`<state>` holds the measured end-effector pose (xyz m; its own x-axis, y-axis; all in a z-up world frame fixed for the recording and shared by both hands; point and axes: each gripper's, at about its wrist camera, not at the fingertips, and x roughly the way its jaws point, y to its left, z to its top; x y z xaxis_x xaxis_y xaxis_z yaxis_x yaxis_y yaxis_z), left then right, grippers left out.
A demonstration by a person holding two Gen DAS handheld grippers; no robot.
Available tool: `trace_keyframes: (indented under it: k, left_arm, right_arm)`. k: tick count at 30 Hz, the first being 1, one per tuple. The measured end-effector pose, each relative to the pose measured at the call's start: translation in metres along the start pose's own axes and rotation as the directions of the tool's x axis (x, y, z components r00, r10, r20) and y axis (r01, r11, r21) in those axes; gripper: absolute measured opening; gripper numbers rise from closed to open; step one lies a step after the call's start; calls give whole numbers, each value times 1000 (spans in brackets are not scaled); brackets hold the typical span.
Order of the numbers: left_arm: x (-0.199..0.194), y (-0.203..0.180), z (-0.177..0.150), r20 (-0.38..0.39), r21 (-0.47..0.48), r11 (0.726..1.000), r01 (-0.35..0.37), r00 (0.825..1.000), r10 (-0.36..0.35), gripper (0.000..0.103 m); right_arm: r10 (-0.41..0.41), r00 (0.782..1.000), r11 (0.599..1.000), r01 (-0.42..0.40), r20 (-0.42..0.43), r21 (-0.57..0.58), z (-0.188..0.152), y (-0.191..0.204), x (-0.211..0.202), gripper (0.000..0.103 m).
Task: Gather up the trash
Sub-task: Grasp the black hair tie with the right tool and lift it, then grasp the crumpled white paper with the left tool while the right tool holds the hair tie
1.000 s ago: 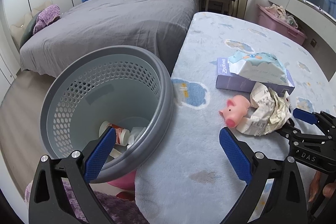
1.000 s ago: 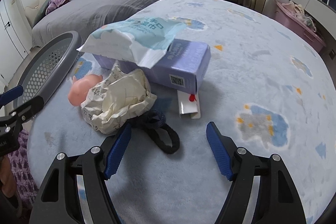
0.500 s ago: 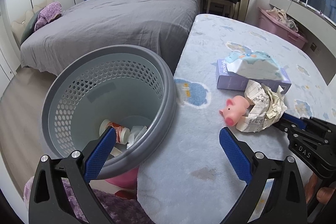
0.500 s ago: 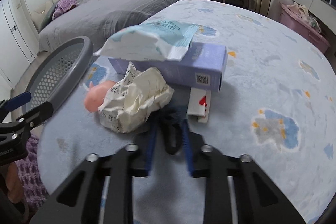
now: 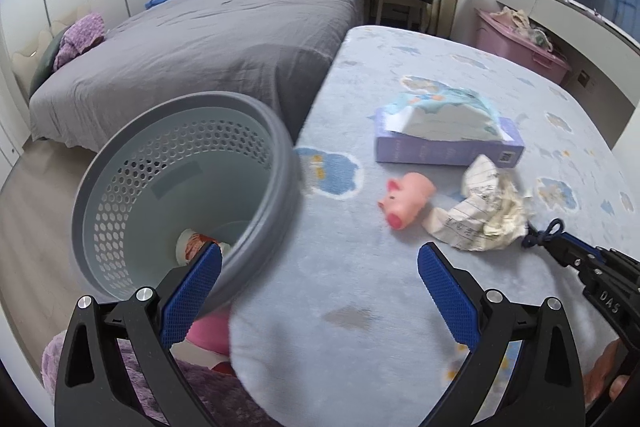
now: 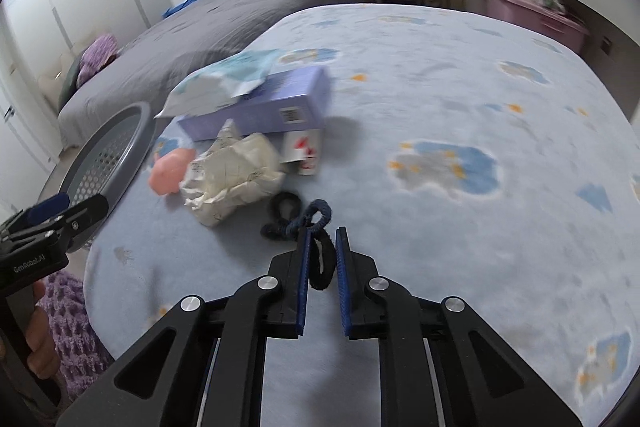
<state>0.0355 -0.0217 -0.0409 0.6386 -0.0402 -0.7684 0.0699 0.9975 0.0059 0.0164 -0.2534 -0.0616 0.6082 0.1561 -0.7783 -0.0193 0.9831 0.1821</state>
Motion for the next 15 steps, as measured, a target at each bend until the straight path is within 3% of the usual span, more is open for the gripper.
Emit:
trace_keyframes:
  k: [7,15]
  left_arm:
    - [1,-33,1,-7,54,998,45,999,-44,97]
    - [10,-76,13,0,124,988,98,995,-98,97]
  right_arm:
    - [-47,999,995,46,18,85,-10,-36,-16,13]
    - [-26,999,991,21,39,129,-15,-55,-27,13]
